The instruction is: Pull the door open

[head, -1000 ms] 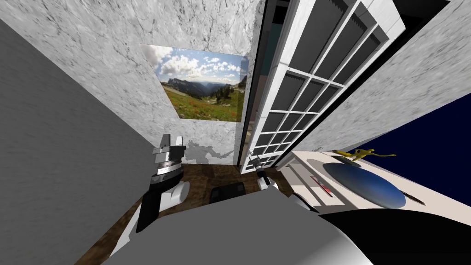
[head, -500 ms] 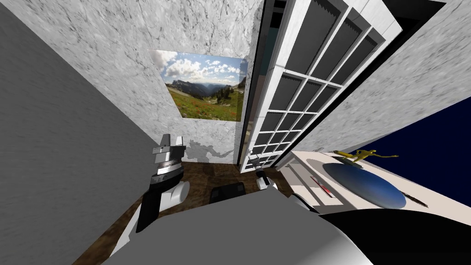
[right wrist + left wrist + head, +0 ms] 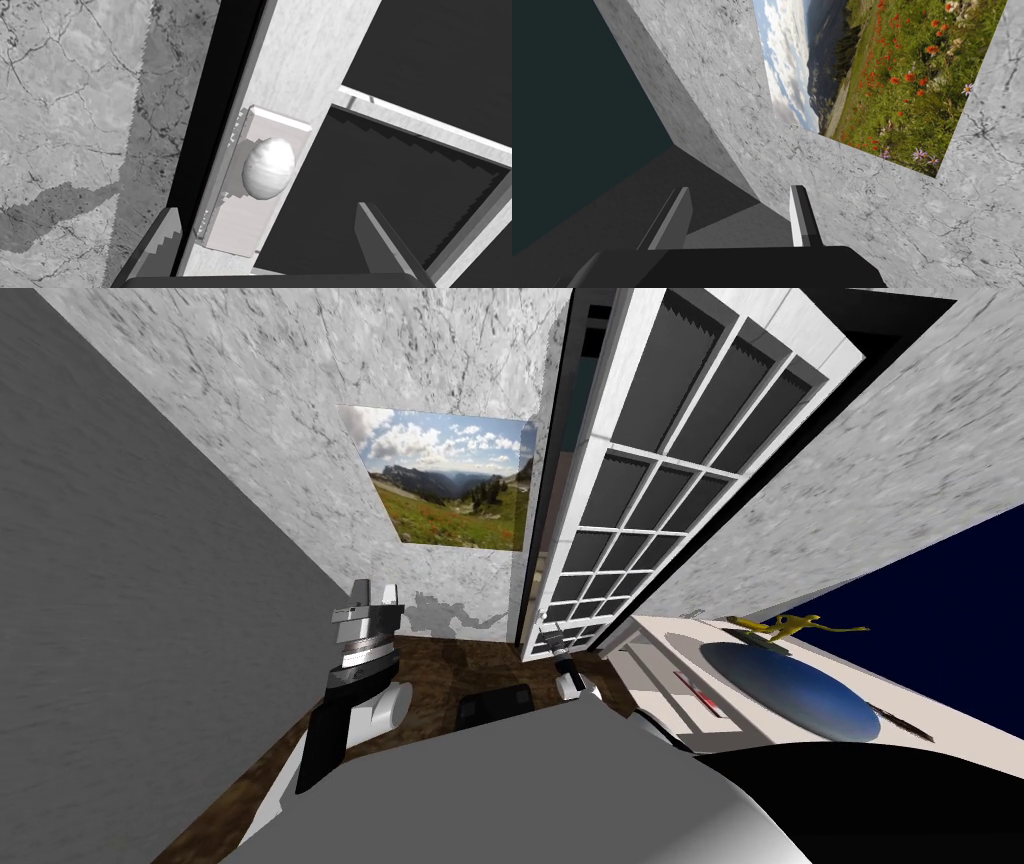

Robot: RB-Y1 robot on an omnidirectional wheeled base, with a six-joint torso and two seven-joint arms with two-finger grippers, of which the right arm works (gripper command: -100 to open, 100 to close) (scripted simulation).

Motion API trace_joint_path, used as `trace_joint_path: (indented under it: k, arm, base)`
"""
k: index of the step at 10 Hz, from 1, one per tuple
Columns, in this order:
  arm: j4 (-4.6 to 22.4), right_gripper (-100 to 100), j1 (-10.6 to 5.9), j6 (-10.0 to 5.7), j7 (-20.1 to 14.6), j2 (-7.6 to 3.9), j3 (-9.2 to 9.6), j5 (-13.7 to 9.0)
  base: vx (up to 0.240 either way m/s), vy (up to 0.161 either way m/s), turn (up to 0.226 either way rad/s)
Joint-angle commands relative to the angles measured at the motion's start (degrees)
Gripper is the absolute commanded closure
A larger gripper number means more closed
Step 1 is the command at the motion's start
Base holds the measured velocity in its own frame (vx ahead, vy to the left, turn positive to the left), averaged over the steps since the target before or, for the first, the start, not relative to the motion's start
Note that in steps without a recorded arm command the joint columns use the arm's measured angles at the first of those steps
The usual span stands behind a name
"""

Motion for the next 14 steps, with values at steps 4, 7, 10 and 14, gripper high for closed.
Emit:
trace_joint_path:
  k: [4,7,10,14]
  arm:
    - [-0.97,-100,0.22,0.62,-7.20,0.23,1.33,-2.44]
    - [-1.53,-100,0.36,0.97,-11.11,0.36,2.02,-3.72]
    - [-2.14,-100,0.51,1.36,-15.51,0.49,2.77,-5.11]
    - [-1.42,-100,1.07,0.49,-18.19,-0.51,2.44,-6.05]
  base:
    - [-0.048,-0.025,0.033]
    - [-0.043,-0.025,0.026]
    - [-0.046,-0.027,0.032]
    - [0.006,-0.016,0.055]
